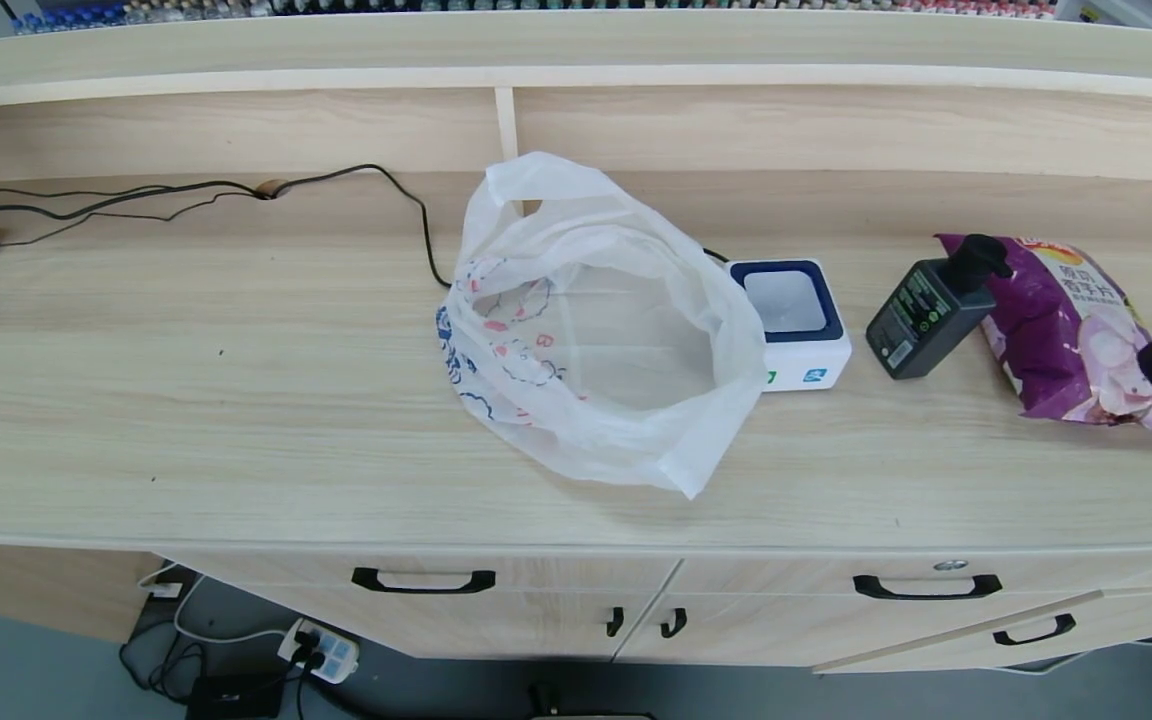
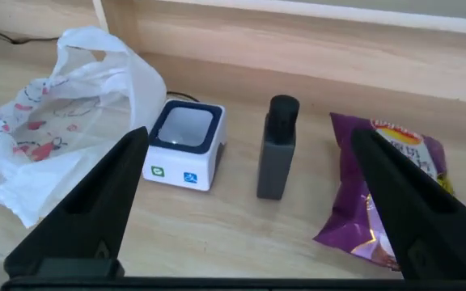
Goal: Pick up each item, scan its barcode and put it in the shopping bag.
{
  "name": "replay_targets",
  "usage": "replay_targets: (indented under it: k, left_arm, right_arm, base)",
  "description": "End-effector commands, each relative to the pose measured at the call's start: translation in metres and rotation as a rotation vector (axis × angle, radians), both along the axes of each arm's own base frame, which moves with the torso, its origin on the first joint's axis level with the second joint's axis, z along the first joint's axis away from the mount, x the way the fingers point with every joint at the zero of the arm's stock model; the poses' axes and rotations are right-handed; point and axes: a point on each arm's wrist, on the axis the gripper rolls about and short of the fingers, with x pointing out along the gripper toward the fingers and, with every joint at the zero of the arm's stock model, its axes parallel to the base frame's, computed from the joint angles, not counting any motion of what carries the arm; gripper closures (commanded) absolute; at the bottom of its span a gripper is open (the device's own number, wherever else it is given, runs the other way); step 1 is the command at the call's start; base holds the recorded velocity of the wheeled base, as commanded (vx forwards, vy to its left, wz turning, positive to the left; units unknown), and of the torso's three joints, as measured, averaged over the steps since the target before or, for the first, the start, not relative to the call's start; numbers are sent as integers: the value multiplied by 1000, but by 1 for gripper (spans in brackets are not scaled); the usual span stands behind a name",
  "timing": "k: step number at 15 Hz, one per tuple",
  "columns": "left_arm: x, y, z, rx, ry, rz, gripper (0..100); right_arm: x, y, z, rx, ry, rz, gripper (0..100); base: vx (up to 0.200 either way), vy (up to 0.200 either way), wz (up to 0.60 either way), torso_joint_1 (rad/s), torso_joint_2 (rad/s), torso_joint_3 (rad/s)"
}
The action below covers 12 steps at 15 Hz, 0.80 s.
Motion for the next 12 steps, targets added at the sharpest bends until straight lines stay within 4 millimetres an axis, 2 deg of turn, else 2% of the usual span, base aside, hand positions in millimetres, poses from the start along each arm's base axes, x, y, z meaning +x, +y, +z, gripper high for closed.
replay_targets:
  k: [1, 5, 9, 12]
  left_arm:
    - [0, 0, 0, 0, -1, 0, 0]
    - [0, 0, 0, 0, -2, 3, 0]
    - [0, 0, 0, 0, -2, 3, 0]
    - [0, 0, 0, 0, -3, 1, 0]
  right_arm:
    - [37, 11, -33, 1, 196, 45, 0]
    - [58, 15, -37, 0, 246, 52, 0]
    - [89, 16, -36, -2, 261, 33, 0]
    - [104, 13, -43, 4, 259, 6, 0]
  base:
    - [0, 0, 0, 0, 0, 0]
    - [0, 0, 0, 0, 0, 0]
    - [0, 0, 0, 0, 0, 0]
    - [0, 0, 0, 0, 0, 0]
